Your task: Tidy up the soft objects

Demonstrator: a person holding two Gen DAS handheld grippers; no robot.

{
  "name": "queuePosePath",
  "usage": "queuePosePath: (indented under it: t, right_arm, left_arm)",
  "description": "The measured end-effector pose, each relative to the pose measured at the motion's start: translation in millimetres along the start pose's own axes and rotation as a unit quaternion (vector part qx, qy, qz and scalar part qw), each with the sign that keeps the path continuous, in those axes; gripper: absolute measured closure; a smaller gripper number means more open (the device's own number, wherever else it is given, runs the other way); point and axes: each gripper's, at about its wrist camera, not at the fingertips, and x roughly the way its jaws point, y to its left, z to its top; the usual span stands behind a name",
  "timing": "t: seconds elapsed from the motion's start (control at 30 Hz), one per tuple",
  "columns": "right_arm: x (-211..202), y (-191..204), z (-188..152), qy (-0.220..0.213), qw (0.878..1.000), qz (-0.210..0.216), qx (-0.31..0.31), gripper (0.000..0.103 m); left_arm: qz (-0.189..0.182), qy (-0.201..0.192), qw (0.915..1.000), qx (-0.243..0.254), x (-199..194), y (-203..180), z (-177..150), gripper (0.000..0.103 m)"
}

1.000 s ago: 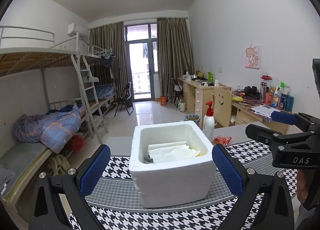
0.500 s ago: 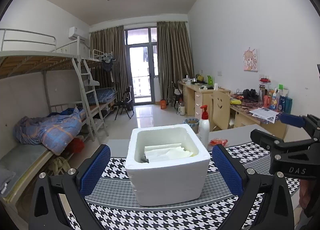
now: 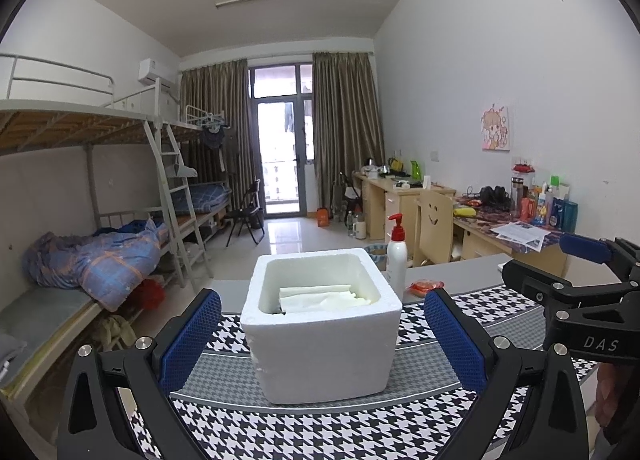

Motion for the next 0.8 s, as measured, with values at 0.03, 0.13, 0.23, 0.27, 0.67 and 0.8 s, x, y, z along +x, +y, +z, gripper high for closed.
queuePosePath:
  t: [0.03,0.13,0.23,0.27,0.67,0.8]
  right_arm:
    - [-1.4,0.1,-0.4,-0.003,1.000,0.000,-0.003,0.005]
    - [-5.7,-0.7,-4.0,-0.009,1.000,0.002,-0.002,0.005]
    - [-10.8,2.0,-9.0,-0.018,1.000,0.008,-0.004,0.005]
    - [-13.0,2.8,-11.7,-0.023,1.000,0.009,-0.007,0.005]
    - [-23.9,-5.4,-32.3,-0.038,0.999,0.012,-0.001,0.005]
    - [-26.6,-7.6,-33.4,-0.038,0.999,0.011,0.003,0.005]
  left_arm:
    - [-0.001,-0.002,1.0000,0.000,-1.5,-0.2,-0.7,0.001]
    - [-0.006,-0.008,1.0000,0.001,-7.2,-1.6,-4.1,0.001]
    - [-0.007,-0.014,0.9999,-0.001,-11.5,-1.5,-7.3,0.001]
    - [-0.008,-0.017,0.9998,-0.002,-13.5,-0.5,-8.3,0.001]
    - [-0.007,-0.037,0.9993,-0.005,-29.5,-1.0,-23.3,0.001]
    - [-0.006,-0.041,0.9991,-0.007,-32.6,0.0,-25.1,0.001]
